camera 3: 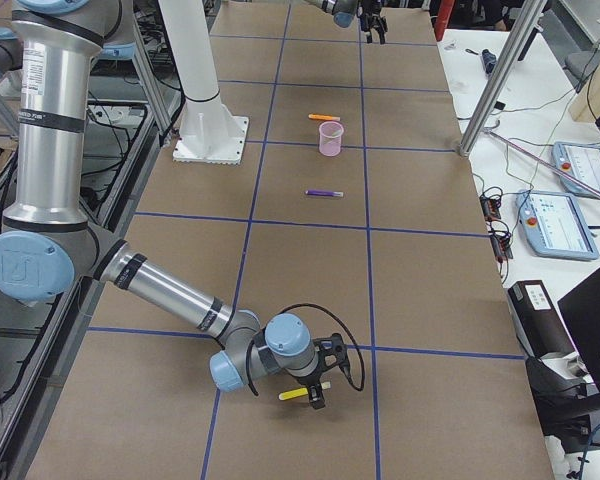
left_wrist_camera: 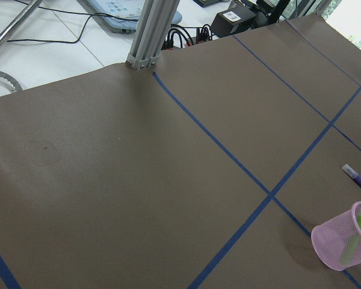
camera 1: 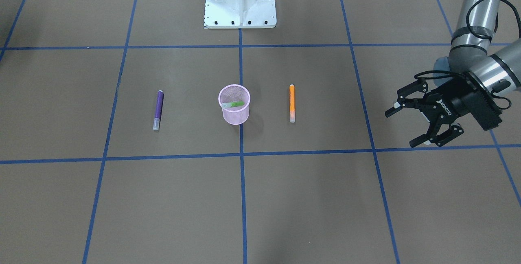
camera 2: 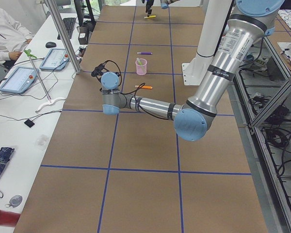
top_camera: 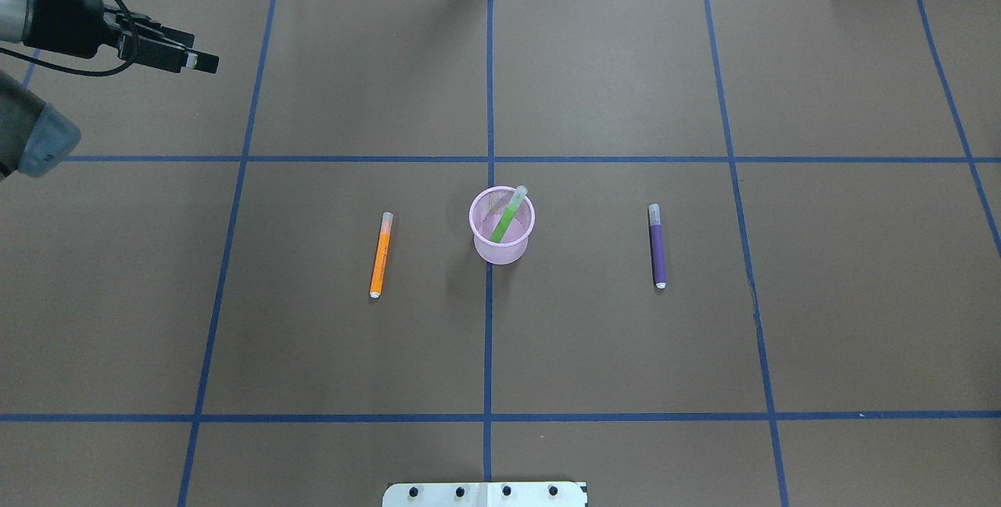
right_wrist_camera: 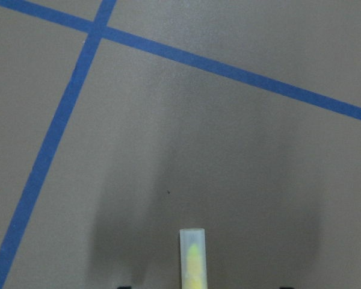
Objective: Collect pens into pen holder
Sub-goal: 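Withdraw the open left gripper away from the cup, then grasp the yellow highlighter with the right gripper and lift it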
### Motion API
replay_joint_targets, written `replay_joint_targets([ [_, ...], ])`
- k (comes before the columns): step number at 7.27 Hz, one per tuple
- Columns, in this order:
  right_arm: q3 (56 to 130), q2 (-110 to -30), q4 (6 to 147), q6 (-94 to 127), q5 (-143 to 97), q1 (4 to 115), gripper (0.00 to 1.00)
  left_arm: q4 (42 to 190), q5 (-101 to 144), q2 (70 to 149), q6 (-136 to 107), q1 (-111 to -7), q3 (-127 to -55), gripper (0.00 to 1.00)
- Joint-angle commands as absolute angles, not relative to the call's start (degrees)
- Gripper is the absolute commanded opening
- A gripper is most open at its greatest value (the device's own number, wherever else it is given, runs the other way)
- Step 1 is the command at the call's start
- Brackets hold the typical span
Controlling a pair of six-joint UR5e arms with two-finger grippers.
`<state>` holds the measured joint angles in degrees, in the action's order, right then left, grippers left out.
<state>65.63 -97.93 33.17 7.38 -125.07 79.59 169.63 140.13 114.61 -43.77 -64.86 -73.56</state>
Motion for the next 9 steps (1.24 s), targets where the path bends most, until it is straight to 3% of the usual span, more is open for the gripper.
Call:
replay_joint_targets([
  [1,64.5,-97.9,33.0,7.4,-125.1,79.2,0.72,169.6,139.9,114.6,-43.8,-64.8,-73.6,1.00],
  [4,63.4,-97.9,33.0,7.4,-125.0,79.2,0.70,169.6,139.9,114.6,-43.8,-64.8,-74.0,1.00],
  [6,63.3,-97.9,33.0,7.4,-125.1,79.1,0.51,169.6,139.9,114.6,-43.8,-64.8,-74.0,1.00],
  [9,63.4,-97.8,33.0,8.8,-125.4,79.1,0.08,169.6,139.9,114.6,-43.9,-64.7,-73.9,1.00],
])
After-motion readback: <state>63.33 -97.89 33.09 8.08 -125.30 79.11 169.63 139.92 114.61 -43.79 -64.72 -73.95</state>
